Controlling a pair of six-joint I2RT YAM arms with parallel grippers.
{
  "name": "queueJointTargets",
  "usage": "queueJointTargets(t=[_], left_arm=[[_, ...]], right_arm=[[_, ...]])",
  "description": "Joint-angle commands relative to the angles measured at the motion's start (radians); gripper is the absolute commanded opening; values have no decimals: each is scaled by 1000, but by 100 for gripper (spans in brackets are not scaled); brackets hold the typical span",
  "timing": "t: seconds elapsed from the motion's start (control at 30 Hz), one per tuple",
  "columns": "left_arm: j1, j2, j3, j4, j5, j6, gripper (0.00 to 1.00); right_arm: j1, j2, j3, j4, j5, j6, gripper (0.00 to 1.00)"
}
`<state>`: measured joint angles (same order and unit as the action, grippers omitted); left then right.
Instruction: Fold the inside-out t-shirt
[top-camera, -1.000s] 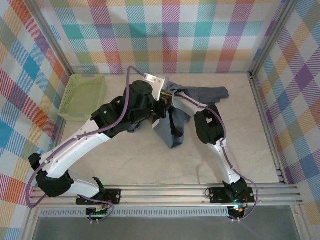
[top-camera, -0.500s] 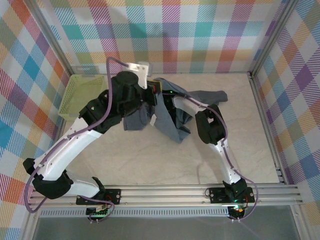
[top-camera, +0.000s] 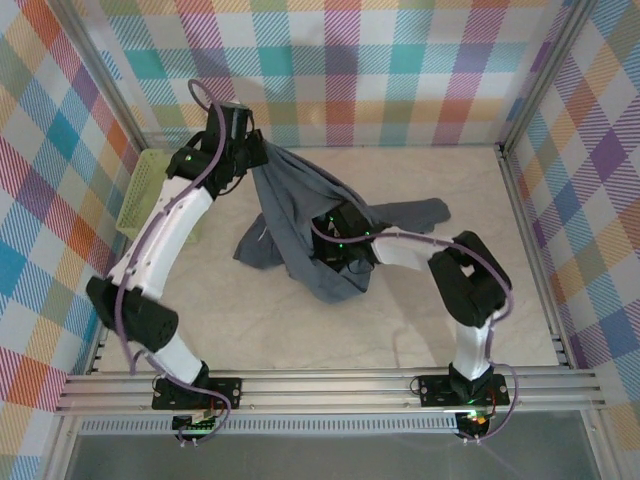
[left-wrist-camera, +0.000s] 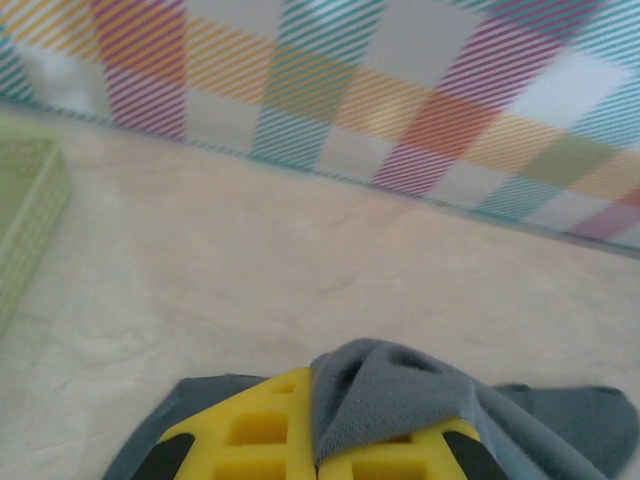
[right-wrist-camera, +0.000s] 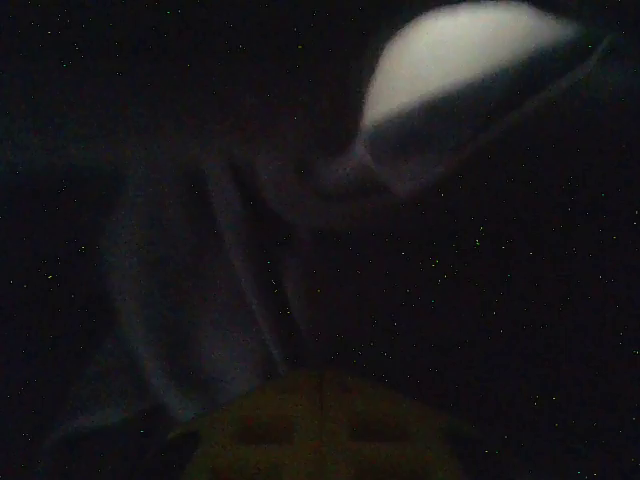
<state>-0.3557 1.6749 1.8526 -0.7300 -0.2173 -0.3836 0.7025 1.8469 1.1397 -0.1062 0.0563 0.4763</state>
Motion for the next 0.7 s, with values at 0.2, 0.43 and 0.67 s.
queueJointTargets(t=[0.2,0.43,0.67], left_arm=[[56,335,161,-221,-60,-43,0],[62,452,187,-309,-190,-59,0],[64,480,139,-333,-210,-58,0]], right_arm=[[12,-321,-262,364,-153,-96,0],[12,-515,-347,342,-160,-147,0],[-1,-744,-458,343,-115,-199,0]])
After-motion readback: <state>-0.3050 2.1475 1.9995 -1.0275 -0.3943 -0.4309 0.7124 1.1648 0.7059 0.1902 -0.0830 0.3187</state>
